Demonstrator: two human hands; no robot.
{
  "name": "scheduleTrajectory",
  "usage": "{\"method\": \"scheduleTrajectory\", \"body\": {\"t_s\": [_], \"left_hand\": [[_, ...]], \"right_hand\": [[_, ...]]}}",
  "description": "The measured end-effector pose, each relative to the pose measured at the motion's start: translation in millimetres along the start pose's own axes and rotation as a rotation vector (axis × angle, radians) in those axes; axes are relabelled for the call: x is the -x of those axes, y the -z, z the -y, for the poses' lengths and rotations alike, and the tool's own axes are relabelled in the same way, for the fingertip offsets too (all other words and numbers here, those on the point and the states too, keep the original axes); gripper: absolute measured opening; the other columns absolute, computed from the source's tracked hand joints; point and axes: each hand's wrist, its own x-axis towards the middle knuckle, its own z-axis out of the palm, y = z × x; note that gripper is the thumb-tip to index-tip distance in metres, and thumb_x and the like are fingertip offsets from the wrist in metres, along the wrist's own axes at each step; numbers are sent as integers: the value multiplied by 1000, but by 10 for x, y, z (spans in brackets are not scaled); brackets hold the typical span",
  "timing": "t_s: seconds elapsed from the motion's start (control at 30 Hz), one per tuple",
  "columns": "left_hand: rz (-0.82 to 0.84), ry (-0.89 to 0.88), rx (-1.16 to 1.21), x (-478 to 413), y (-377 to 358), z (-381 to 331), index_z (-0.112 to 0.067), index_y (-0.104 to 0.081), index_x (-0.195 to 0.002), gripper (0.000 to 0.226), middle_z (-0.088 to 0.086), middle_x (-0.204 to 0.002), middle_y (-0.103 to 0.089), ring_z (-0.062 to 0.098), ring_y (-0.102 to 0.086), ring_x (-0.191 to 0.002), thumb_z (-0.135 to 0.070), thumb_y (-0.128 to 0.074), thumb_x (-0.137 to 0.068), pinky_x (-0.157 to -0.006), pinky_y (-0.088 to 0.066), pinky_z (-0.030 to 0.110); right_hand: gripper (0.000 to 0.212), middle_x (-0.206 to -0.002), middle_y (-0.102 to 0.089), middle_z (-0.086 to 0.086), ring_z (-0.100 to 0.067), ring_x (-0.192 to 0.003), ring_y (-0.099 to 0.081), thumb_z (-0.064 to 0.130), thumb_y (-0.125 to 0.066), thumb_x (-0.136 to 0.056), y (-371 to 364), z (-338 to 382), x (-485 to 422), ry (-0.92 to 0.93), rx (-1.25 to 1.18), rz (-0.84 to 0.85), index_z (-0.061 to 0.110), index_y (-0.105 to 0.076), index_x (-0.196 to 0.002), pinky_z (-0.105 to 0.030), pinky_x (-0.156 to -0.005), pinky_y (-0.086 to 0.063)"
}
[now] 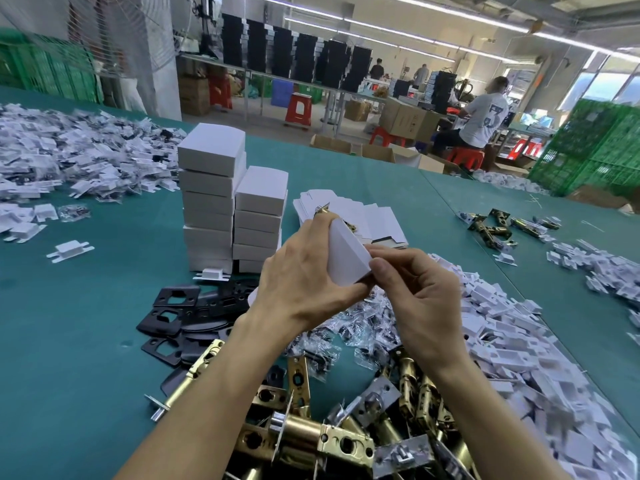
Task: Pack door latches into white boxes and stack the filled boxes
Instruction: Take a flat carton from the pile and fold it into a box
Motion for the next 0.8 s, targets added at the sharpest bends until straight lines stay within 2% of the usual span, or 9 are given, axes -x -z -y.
{"method": "scheduleTrajectory", "body": {"t_s": [0.1, 0.2, 0.27, 0.33, 0.4, 0.5, 0.6, 0.7, 0.8], "left_hand": [[-11, -2, -37, 4, -11, 15, -33, -32, -121, 73, -11, -102, -49, 18, -53, -82, -80, -52, -69, -64, -47, 36], [-25, -2, -58, 2, -11, 53, -30, -33, -128, 79, -7, -109, -52, 20, -54, -86, -80, -53, -70, -65, -42, 34], [-14, -29, -43, -3, -11, 64, -33, -29, -139, 84, -3, -118, -55, 22, -58, -90, -72, -62, -73, -67, -42, 34], [0, -75, 3, -6, -12, 47, -43, -22, -145, 87, -3, -117, -54, 20, -56, -86, -67, -66, -75, -64, -45, 33], [-9, -122, 7, -3, -20, 19, -50, -28, -139, 78, -10, -103, -46, 16, -51, -78, -66, -68, -75, -58, -44, 30], [-14, -114, -11, 9, -31, 7, -41, -39, -121, 57, -12, -96, -42, 16, -49, -74, -59, -68, -76, -52, -38, 24], [10, -64, 18, 21, -25, 5, -37, -35, -109, 52, -15, -95, -44, 11, -48, -69, -64, -59, -72, -51, -29, 18], [-2, -31, 66, 20, -15, -9, -37, -32, -105, 54, -17, -91, -45, -3, -48, -69, -68, -53, -66, -52, -33, 21], [-13, -72, 202, 14, 7, -16, -36, -32, -117, 65, -13, -106, -49, 7, -54, -83, -66, -61, -66, -62, -47, 27]], "right_hand": [[17, -111, -73, 1, -8, -107, -68, 9, -67, -90, -52, -29, 36, 98, 171, -3, 15, -72, -106, -31, -92, -57], [26, -119, -70, 4, -6, -111, -66, 21, -67, -89, -64, -66, 69, 142, 304, 19, 15, -71, -113, -33, -93, -57], [28, -120, -69, 11, -10, -106, -68, 25, -70, -86, -78, -60, 86, 51, 190, 53, 25, -69, -114, -35, -86, -59], [30, -105, -70, 12, -14, -87, -70, 26, -71, -85, -104, -35, 96, -17, 57, 72, 35, -65, -113, -36, -73, -61], [35, -83, -70, -4, -29, -67, -65, 26, -68, -88, -132, -26, 115, -23, 33, 56, 40, -63, -120, -44, -57, -56], [33, -79, -72, -11, -39, -67, -66, 23, -65, -91, -185, -21, 118, -45, -1, 12, 39, -67, -120, -52, -63, -56], [31, -97, -76, -6, -29, -78, -72, 13, -66, -94, -209, 17, 89, -71, 2, 27, 36, -69, -112, -46, -73, -61], [31, -75, -71, -7, -15, -59, -62, 11, -66, -93, -163, 40, 61, -100, 31, 69, 37, -72, -109, -31, -59, -51], [29, -71, -66, -20, -40, -58, -58, 16, -64, -94, -130, 78, 26, -83, 32, 81, 39, -70, -112, -46, -51, -45]]}}
